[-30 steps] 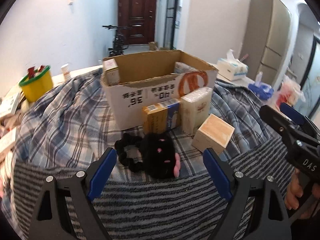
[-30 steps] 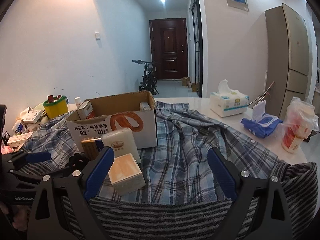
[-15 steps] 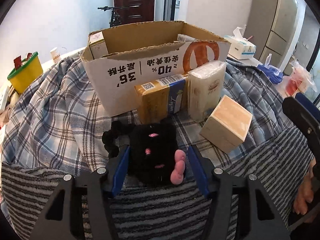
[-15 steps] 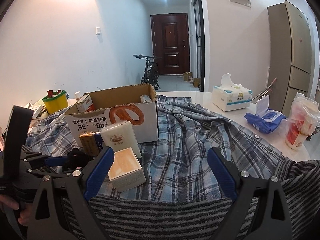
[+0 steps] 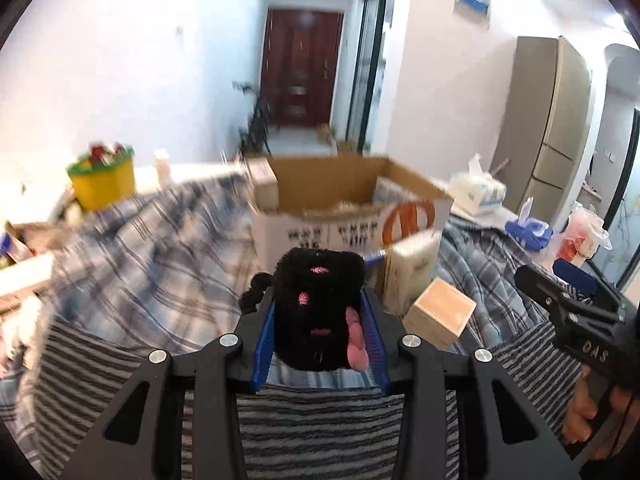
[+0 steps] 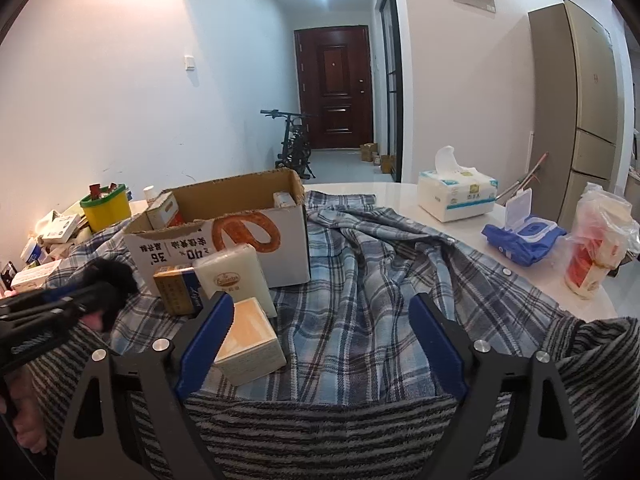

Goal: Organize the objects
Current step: 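Lower the left gripper onto the black fuzzy scrunchie and close it, then close the right gripper on the beige square box while the left holds the scrunchie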

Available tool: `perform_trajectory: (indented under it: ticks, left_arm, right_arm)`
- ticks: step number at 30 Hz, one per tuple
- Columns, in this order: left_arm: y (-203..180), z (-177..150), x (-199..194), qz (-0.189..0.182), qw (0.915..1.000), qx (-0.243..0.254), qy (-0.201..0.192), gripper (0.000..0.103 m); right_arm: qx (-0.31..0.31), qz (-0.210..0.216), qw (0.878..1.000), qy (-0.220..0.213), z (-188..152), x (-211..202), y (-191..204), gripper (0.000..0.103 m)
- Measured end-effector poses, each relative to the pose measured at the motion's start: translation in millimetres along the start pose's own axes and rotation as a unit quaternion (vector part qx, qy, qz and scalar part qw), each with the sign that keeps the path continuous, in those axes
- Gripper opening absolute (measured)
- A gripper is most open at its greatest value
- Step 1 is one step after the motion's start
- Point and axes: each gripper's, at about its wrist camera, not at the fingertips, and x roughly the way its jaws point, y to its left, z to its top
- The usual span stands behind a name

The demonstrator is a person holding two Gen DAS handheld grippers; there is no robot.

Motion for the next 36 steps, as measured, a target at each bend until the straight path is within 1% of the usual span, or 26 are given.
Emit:
perform_trajectory:
  ticks: [1,3,6,7,11,15,16,18,21,23,27,31,34,36]
  left_arm:
    - [0.2,-2.8,-4.7,0.005,0.9999,0.003,-0.013,0.042]
    - [1.0,-5.6,-4.3,0.003,0.9998,-0.003,-0.018,0.042]
    - [13.9,-7.9,-1.6,0.006,0.9993,-0.034,-0.01,0.042]
    - [18.6,-7.6,0.5,-0.001,0.9986,-0.052,-0.011,0.042]
    - [17.8,-10.2,4.3,-0.008,0.9985,-0.055,-0.006,0.042]
    - [7.6,-11.2,4.1,0.005,0.9995,-0.031,-0.007,0.042]
    - [6.0,-11.4,2.7,0.007,0.9995,-0.027,-0.011,0.042]
    - [5.9,-11.4,0.7,0.011,0.9995,-0.025,-0.016,0.042]
    - [11.1,-11.0,2.4,0.015,0.9991,-0.037,-0.011,0.042]
    - [16.3,-11.0,2.9,0.008,0.9987,-0.049,-0.009,0.042]
    - [16.8,-11.4,2.0,0.004,0.9986,-0.051,-0.012,0.042]
    - [15.6,-11.3,2.0,0.003,0.9988,-0.048,-0.012,0.042]
    - [16.5,-11.1,2.7,0.001,0.9985,-0.053,-0.009,0.042]
    - [18.2,-11.1,3.0,0.0,0.9983,-0.057,-0.008,0.042]
  right_arm:
    - [-0.002,0.002,1.0,-0.001,1.2,-1.5,0.9,0.089]
    - [-0.004,0.008,1.0,-0.004,3.4,-4.8,3.1,0.088]
    - [-0.009,0.01,1.0,-0.006,4.6,-7.0,8.1,0.088]
    - [-0.01,0.009,1.0,-0.006,4.4,-6.6,10.1,0.088]
    - [-0.012,0.018,1.0,0.006,2.6,-1.0,15.8,0.088]
    - [-0.027,0.04,0.998,0.035,0.4,10.9,20.1,0.088]
    - [-0.034,0.047,0.997,0.048,0.0,15.8,22.0,0.086]
    - [-0.052,0.046,0.995,0.067,-0.5,23.0,25.9,0.082]
    - [-0.092,0.057,0.991,0.075,-2.3,24.8,38.4,0.082]
    - [-0.111,0.067,0.988,0.087,-3.4,29.3,44.2,0.081]
    - [-0.122,0.078,0.983,0.111,-3.4,43.7,45.4,0.076]
    - [-0.125,0.1,0.978,0.134,-3.7,54.1,42.6,0.073]
    - [-0.122,0.11,0.976,0.146,-3.7,58.7,41.2,0.069]
    - [-0.125,0.109,0.975,0.148,-3.5,60.9,40.7,0.066]
